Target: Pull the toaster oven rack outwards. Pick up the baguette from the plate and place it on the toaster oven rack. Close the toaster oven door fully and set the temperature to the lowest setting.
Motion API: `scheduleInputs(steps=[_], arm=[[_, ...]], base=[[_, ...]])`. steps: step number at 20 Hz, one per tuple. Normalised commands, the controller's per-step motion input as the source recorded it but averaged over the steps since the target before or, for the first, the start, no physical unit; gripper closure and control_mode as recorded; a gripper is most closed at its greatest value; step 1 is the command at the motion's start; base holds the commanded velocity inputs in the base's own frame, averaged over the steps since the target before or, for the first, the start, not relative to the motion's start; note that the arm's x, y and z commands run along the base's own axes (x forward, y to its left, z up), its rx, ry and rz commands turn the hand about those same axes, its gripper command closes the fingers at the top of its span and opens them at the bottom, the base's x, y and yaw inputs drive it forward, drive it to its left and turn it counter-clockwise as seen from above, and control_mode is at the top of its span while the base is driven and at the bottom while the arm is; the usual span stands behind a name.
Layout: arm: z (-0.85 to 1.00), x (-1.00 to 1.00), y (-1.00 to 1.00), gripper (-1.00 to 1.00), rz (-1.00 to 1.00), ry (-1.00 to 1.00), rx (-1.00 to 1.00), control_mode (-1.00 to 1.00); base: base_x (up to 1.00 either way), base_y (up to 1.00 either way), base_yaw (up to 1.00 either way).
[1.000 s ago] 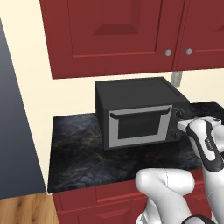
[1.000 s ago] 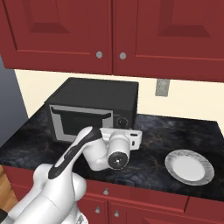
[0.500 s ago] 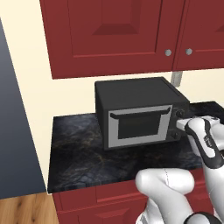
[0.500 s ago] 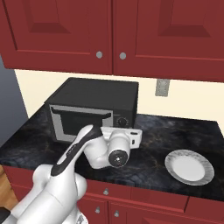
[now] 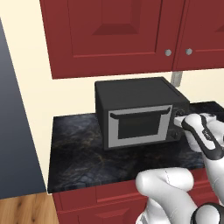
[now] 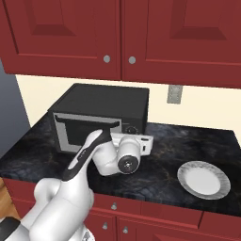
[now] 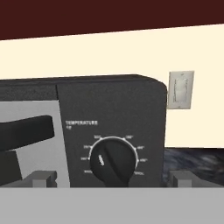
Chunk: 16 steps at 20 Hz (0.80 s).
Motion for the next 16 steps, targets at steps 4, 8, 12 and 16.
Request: scheduleInputs(steps=[4, 8, 12, 16], arm=[[0.00, 0.09, 0.00, -1.00, 0.00, 0.00, 0.00, -1.00], [-0.09, 0.00, 0.01, -1.00, 0.00, 0.00, 0.00, -1.00], [-0.04, 0.00, 0.10, -1.00, 0.00, 0.00, 0.00, -1.00], [0.00, 0.00, 0.06, -1.00, 0.00, 0.00, 0.00, -1.00]], base=[[0.00, 0.00, 0.00], [0.00, 0.00, 0.00], [0.00, 0.00, 0.00], [0.00, 0.00, 0.00]])
